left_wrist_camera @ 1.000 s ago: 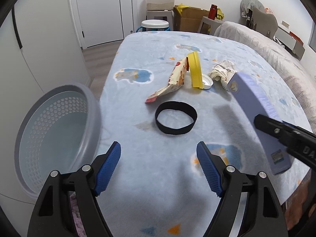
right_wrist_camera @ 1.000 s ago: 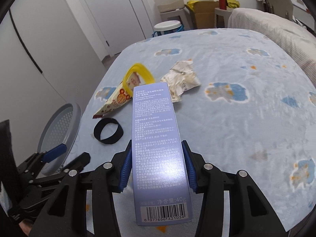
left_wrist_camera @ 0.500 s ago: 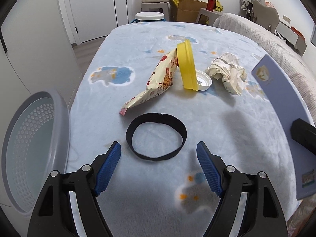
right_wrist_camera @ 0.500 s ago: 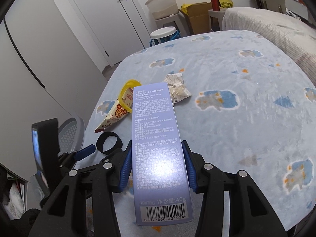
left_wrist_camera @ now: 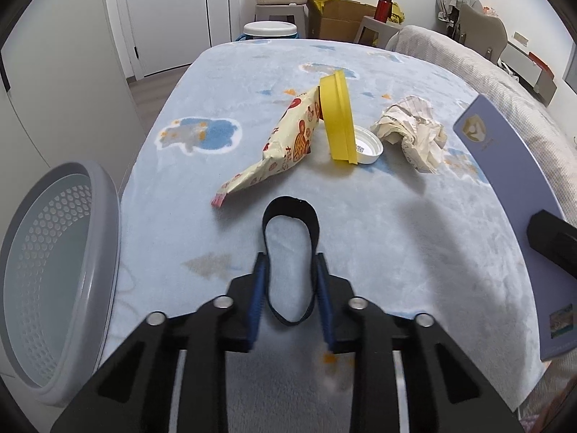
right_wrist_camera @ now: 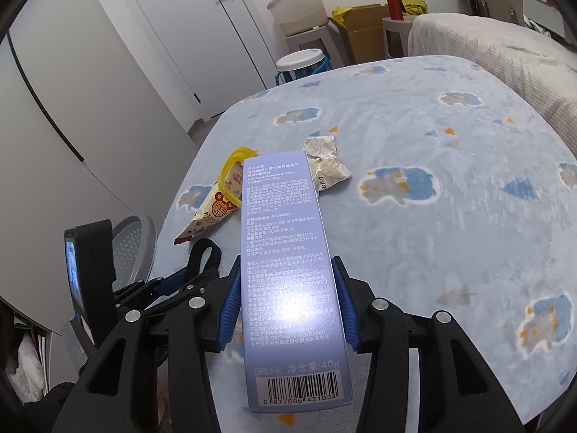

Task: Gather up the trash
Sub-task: 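Grasp the black elastic band with the left tool while the right tool holds the box, then carry the elastic band and toothpaste box over the wastebasket with both tools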

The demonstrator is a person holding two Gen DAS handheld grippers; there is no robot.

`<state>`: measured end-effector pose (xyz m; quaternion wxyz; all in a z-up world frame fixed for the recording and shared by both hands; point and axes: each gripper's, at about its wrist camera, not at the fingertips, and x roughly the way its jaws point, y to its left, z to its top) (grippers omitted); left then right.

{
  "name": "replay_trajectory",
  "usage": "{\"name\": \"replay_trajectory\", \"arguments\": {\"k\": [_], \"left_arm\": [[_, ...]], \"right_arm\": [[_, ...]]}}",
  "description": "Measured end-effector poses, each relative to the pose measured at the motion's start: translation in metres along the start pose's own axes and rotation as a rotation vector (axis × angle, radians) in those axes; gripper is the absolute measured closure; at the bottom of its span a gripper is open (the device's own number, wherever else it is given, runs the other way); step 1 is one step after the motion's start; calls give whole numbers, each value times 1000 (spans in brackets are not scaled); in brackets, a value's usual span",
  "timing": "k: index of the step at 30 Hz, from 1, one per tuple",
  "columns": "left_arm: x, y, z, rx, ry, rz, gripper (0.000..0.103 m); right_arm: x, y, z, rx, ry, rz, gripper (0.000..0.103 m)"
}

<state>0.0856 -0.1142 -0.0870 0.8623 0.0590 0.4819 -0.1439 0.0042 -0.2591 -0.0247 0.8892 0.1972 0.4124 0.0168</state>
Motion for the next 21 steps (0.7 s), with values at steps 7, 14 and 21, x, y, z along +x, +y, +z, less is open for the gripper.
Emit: {"name": "replay_trajectory", "arguments": {"k": [7, 14, 21], "left_arm": [[-24, 13, -13, -5, -34, -8, 81], [-58, 46, -20, -31, -95, 21, 81], [-82, 88, -25, -76, -125, 59, 81]], "right_arm": [[3, 12, 0, -28, 1, 0, 57], [10, 42, 1, -77, 7, 28, 57], [21, 90, 4, -150, 8, 95, 57]]}}
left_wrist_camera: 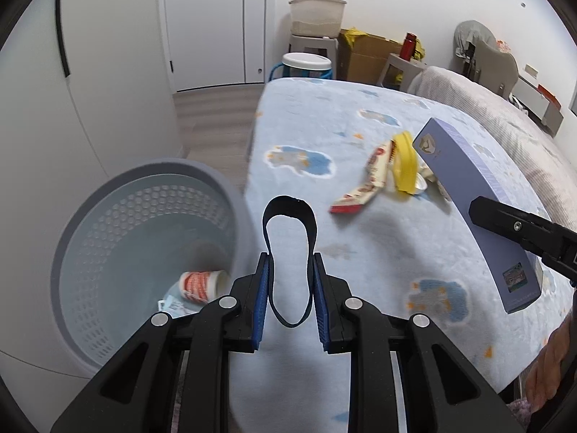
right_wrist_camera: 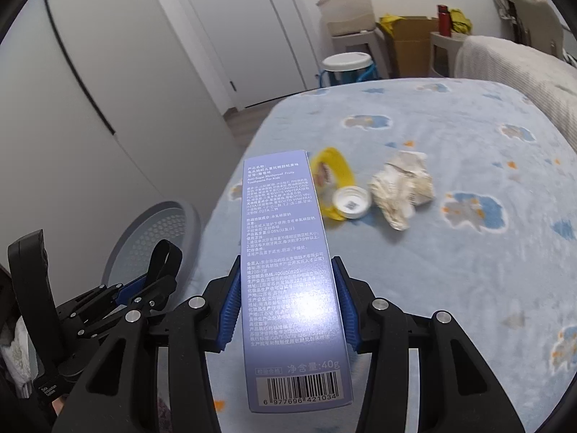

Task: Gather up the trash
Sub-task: 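Carry the elastic band and toothpaste box over the wastebasket with both tools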

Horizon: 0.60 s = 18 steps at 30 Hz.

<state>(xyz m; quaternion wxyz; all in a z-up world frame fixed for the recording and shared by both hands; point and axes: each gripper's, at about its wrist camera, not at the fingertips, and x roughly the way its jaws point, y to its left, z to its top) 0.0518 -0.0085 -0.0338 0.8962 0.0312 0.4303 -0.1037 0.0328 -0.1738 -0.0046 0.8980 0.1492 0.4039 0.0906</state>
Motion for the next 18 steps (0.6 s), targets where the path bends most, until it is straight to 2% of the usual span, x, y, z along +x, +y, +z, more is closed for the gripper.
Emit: {"name": "replay_trajectory", "arguments": {"k": [11, 18], "left_arm": [[-15, 73, -1, -66, -15, 92, 81], [-21, 115, 1, -117, -23, 138, 81]], "right_arm": [[44, 79, 12, -107, 54, 130, 57], [71, 123, 18, -179, 98, 166, 57]]}}
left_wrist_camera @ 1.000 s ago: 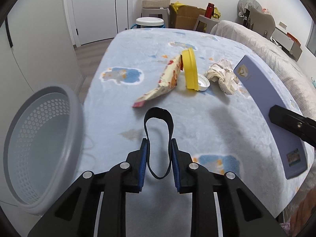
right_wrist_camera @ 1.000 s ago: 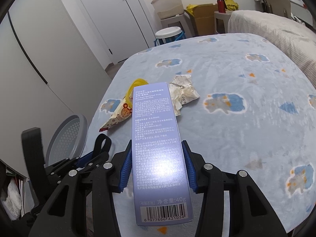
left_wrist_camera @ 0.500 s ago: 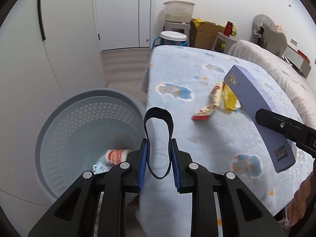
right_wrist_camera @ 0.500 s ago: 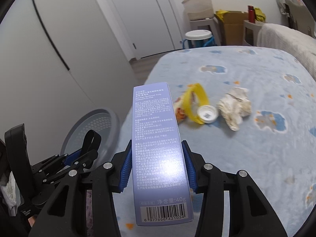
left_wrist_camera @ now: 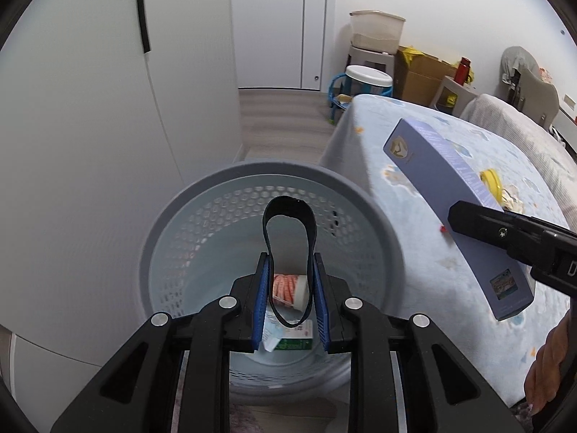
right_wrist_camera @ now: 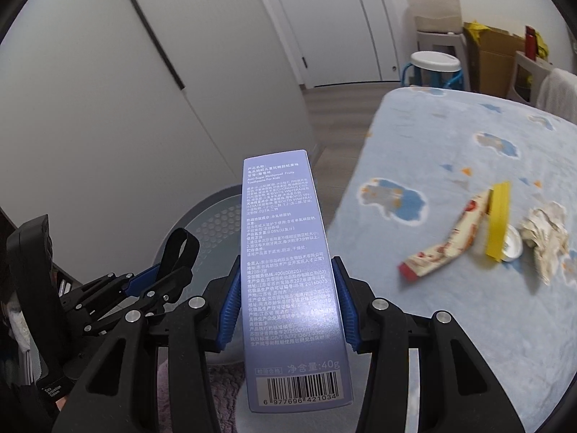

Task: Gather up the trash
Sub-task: 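Carry the elastic band and toothpaste box over the wastebasket with both tools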

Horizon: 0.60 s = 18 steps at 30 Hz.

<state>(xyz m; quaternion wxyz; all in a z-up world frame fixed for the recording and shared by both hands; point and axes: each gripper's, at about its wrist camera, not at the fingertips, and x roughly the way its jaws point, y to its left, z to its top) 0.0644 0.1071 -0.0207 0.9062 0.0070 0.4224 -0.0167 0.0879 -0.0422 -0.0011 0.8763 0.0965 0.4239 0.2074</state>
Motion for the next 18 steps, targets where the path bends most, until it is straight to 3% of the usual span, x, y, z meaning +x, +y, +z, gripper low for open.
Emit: {"name": "replay_trajectory", "arguments": {"k": [7, 18], "left_arm": [[9, 28, 7, -34, -3, 27, 81], [30, 54, 7, -85, 26, 62, 81]], "right_arm": [[34, 26, 13, -54, 33, 31, 57], [79, 31, 7, -87, 94, 32, 57]]}}
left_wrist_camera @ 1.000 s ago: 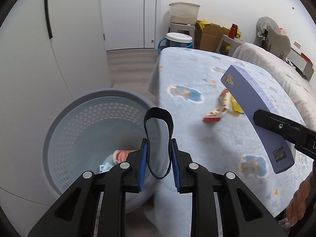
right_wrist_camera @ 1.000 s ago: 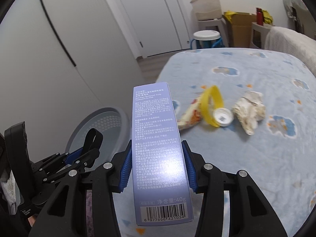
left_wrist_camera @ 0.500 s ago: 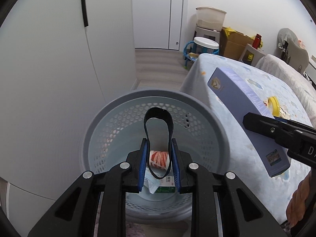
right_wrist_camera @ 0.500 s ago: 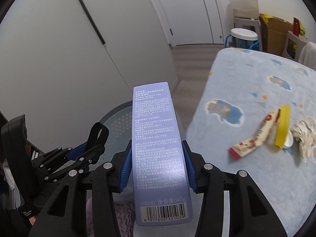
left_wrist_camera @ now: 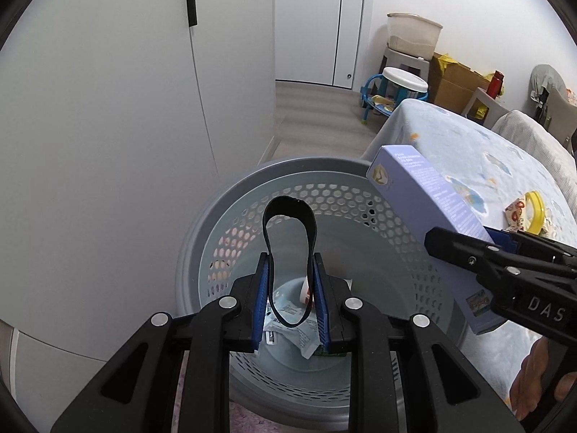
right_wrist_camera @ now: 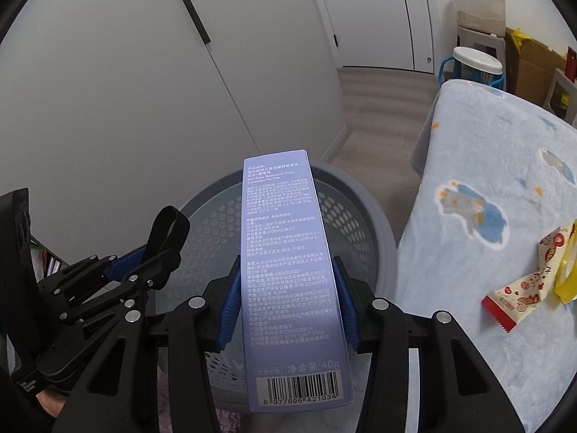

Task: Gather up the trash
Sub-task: 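Carry the elastic band and toothpaste box over the wastebasket with both tools, then open both tools to drop the band and box into the wastebasket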

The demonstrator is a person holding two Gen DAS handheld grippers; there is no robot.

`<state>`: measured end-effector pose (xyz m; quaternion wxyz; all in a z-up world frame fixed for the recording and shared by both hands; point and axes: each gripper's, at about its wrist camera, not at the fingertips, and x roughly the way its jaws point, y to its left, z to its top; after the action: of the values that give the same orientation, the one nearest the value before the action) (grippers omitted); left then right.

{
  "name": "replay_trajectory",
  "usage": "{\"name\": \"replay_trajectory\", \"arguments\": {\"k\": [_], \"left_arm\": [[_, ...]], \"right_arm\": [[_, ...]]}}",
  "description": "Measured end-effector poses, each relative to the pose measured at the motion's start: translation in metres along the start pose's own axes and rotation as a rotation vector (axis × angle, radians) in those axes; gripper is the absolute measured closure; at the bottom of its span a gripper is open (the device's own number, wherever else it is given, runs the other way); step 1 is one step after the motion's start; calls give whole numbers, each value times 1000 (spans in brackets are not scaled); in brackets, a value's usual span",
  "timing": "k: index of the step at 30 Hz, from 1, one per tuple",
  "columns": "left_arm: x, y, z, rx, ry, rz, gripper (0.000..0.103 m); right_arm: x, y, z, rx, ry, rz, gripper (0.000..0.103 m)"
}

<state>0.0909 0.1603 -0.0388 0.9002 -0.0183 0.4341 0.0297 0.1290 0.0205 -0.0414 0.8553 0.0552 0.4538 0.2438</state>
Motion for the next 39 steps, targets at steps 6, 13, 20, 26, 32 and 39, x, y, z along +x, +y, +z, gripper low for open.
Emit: {"name": "replay_trajectory", "arguments": {"k": [6, 13, 20, 26, 32, 39], "left_arm": [[9, 0, 1, -12, 10, 6, 81], [11, 1, -1, -15, 9, 1, 74], [10, 6, -4, -29, -5, 23, 48], [8, 8, -5, -33, -12, 40, 44], [5, 10, -7, -34, -14, 43, 42], [4, 12, -7, -30, -18, 46, 42]], "right_arm": [[8, 1, 0, 0, 8, -9, 57], [8, 5, -1, 0, 3, -10, 55], [3, 9, -3, -6, -21, -17, 41], [4, 11, -2, -16, -20, -22, 41], [5, 9, -1, -10, -21, -22, 41], [5, 8, -1, -11, -22, -22, 41]]}}
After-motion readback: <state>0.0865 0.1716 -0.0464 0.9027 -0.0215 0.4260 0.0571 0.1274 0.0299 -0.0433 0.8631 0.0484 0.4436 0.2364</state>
